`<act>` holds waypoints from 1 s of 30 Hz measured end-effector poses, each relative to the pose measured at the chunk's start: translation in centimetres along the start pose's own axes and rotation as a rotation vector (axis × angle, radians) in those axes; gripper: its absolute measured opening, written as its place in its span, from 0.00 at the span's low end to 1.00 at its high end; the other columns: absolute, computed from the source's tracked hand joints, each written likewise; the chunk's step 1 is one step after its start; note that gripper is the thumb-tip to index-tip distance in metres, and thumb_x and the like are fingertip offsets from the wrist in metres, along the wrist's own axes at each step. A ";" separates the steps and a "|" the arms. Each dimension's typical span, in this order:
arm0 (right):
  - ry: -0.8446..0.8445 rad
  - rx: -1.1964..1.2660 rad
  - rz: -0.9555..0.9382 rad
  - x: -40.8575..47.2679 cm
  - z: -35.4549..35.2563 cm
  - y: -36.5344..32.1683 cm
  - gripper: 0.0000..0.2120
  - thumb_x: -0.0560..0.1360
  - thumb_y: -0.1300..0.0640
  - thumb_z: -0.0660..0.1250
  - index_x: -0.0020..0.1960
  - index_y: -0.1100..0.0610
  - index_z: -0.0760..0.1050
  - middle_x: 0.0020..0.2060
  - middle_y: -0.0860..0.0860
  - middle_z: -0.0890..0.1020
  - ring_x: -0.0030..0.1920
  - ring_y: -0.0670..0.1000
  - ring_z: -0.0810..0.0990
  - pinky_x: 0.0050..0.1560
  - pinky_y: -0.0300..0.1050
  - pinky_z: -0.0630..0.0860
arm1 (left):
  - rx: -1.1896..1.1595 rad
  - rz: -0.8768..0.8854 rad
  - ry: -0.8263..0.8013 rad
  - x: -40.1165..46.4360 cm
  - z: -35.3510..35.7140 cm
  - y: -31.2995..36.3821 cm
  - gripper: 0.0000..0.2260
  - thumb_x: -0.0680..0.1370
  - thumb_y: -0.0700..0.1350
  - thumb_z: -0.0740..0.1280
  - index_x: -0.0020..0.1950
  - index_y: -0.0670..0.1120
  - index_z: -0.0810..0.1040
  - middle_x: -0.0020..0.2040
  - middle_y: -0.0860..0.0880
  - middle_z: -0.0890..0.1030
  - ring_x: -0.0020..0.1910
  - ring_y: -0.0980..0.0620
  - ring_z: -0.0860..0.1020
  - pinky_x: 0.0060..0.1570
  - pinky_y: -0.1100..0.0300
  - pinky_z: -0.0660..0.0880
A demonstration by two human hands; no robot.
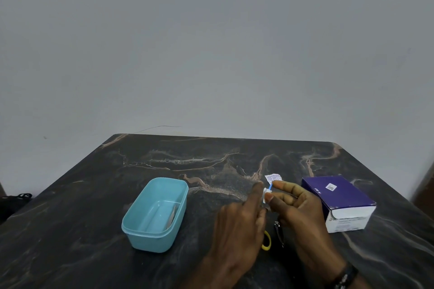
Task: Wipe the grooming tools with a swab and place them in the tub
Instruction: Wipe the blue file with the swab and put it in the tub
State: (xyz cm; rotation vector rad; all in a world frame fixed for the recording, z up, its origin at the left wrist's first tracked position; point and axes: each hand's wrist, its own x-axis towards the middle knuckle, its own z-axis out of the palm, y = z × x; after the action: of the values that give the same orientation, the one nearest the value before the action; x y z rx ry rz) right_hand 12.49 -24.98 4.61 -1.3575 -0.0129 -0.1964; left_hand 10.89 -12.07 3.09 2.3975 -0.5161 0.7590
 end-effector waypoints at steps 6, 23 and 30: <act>0.094 0.061 -0.008 0.5 -1.1 -1.1 0.13 0.71 0.68 0.71 0.54 0.60 0.78 0.39 0.57 0.87 0.28 0.46 0.80 0.23 0.34 0.70 | -0.422 -0.197 -0.010 0.3 0.7 0.5 0.22 0.76 0.48 0.68 0.66 0.64 0.67 0.41 0.54 0.85 0.37 0.57 0.82 0.40 0.56 0.79; -0.089 0.039 0.054 0.7 -1.1 -1.6 0.38 0.46 0.51 0.84 0.54 0.60 0.80 0.33 0.56 0.82 0.31 0.49 0.76 0.29 0.40 0.67 | -1.074 -0.562 0.370 1.8 -0.9 0.3 0.21 0.71 0.35 0.74 0.59 0.50 0.74 0.32 0.40 0.84 0.27 0.47 0.80 0.27 0.58 0.76; -0.185 -0.006 0.094 0.3 -0.7 -1.4 0.33 0.51 0.55 0.80 0.54 0.62 0.79 0.33 0.58 0.82 0.32 0.52 0.75 0.28 0.40 0.66 | -1.241 -0.694 0.378 2.3 -1.7 -0.2 0.15 0.65 0.41 0.77 0.49 0.40 0.79 0.32 0.38 0.83 0.26 0.47 0.78 0.25 0.59 0.75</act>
State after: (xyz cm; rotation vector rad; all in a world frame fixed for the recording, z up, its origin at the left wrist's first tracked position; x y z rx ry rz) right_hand 12.51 -25.98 5.81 -1.3749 -0.1033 0.0083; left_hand 12.04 -11.26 5.57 1.0905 0.0609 0.3502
